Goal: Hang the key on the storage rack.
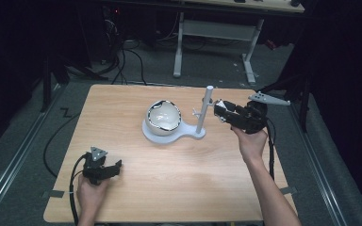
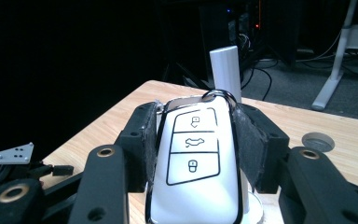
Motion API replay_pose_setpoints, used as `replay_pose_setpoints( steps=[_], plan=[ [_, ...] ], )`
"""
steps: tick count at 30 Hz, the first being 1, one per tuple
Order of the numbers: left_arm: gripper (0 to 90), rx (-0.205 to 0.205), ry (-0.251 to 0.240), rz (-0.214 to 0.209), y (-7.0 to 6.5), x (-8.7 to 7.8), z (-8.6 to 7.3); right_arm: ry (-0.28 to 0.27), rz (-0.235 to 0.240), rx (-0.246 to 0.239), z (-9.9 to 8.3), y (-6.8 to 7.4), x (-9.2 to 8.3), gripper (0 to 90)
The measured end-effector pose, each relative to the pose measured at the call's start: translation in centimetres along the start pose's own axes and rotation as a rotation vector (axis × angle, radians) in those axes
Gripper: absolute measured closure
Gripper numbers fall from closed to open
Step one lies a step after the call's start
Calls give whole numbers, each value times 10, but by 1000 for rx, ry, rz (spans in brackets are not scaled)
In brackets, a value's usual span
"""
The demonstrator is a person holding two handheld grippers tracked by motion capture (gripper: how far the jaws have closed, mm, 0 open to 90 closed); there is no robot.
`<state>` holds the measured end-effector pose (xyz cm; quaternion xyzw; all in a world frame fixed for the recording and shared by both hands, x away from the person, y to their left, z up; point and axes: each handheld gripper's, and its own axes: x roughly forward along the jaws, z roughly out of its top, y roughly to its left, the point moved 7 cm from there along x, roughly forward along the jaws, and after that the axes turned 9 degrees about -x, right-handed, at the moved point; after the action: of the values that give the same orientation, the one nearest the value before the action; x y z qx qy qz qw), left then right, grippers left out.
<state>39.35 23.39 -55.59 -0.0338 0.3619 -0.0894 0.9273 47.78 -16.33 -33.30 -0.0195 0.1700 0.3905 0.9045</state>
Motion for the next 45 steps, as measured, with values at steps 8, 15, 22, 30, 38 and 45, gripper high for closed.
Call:
replay_pose_setpoints(
  steps=[8, 15, 22, 30, 38, 45],
  plan=[
    [240, -2, 0, -2, 0, 0, 0, 4, -25, 16, 4, -12, 8, 513],
    [240, -2, 0, -2, 0, 0, 0, -5, -17, 16, 7, -9, 9, 513],
    [240, -2, 0, -2, 0, 0, 0, -5, -13, 13, 9, -5, 11, 513],
    [240, -3, -1, -3, 0, 0, 0, 9, -48, 18, 6, -15, 16, 513],
    [240, -2, 0, -2, 0, 0, 0, 22, -79, -1, 3, -23, 15, 512],
    [242, 0, 0, -1, 0, 0, 0, 35, -90, -1, -3, -31, 13, 512]
  ],
)
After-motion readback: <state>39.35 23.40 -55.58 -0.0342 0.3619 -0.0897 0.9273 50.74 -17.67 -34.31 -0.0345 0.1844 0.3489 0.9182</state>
